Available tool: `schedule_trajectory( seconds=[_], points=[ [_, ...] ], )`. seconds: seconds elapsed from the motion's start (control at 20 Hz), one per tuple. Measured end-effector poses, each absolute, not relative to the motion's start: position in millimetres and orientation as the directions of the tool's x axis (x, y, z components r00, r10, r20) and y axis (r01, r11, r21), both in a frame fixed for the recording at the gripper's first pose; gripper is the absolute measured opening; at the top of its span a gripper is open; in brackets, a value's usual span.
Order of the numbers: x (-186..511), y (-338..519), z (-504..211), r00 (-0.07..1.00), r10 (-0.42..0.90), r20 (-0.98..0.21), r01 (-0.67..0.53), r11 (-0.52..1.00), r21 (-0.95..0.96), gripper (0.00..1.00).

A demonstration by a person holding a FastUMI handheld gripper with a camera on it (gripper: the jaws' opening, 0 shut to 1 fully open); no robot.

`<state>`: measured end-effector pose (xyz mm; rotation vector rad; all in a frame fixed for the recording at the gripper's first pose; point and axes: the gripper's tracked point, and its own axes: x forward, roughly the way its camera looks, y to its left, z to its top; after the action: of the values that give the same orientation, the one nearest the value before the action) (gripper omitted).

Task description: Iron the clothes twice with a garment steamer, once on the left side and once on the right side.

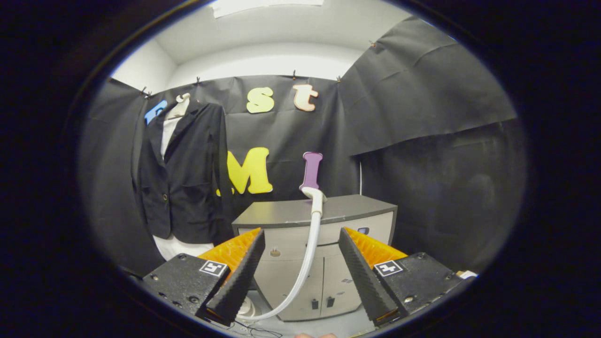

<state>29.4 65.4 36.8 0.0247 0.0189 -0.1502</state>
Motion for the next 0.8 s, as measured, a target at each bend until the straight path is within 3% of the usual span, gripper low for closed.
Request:
schedule_trajectory(
  seconds=[0.35, 0.8],
  points=[
    [63, 82, 31, 0.99, -0.114, -0.087, 0.117, 0.993, 0.022, 0.99],
    [160, 66, 62, 0.997, -0.018, -0.071, 0.024, 0.995, 0.095, 0.98]
  ],
)
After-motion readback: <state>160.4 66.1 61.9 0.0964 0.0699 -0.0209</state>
